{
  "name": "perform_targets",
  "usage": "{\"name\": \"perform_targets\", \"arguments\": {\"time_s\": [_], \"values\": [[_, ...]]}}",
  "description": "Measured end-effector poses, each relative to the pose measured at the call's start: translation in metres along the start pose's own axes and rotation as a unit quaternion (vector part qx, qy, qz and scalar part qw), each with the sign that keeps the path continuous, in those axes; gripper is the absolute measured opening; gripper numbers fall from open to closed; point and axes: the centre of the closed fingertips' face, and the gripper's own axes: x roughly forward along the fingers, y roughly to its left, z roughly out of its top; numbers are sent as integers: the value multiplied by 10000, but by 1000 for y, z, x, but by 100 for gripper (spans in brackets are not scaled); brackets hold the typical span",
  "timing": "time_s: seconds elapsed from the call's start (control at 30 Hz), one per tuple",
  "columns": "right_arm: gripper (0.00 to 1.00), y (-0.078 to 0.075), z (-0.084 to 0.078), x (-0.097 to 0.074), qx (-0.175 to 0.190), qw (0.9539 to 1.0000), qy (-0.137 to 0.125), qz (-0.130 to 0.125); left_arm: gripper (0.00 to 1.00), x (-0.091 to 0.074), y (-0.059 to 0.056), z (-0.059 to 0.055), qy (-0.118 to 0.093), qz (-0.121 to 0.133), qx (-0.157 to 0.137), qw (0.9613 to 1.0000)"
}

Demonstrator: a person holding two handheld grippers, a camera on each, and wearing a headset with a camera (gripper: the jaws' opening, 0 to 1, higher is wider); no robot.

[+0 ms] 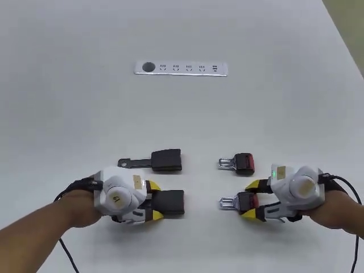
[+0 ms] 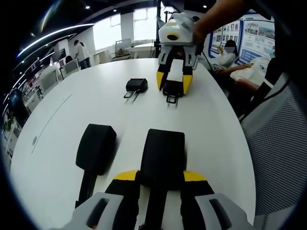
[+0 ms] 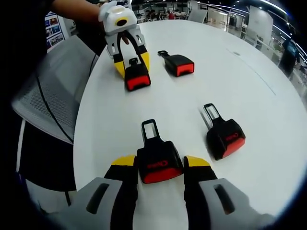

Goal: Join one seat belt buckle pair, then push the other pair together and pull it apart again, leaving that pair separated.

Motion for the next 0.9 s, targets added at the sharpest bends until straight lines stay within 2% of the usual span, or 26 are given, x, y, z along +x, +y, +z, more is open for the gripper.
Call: {"name": "perform_targets", "arguments": {"time_s": [0.3,0.5,0.73,0.9], "values": [[35,1,14,7,-106,9999,-37,84,34,-1,1,0,60,-9,-15,10000],[35,3,29,11,-173,9997,-100,139,34,-2,0,2,128,-39,-1,9999],[35,7,43,20,-282,9993,-167,175,34,-3,0,2,156,-41,-19,9999],[35,12,55,35,-352,9989,-252,177,34,-2,1,1,179,-45,-22,9998]]}}
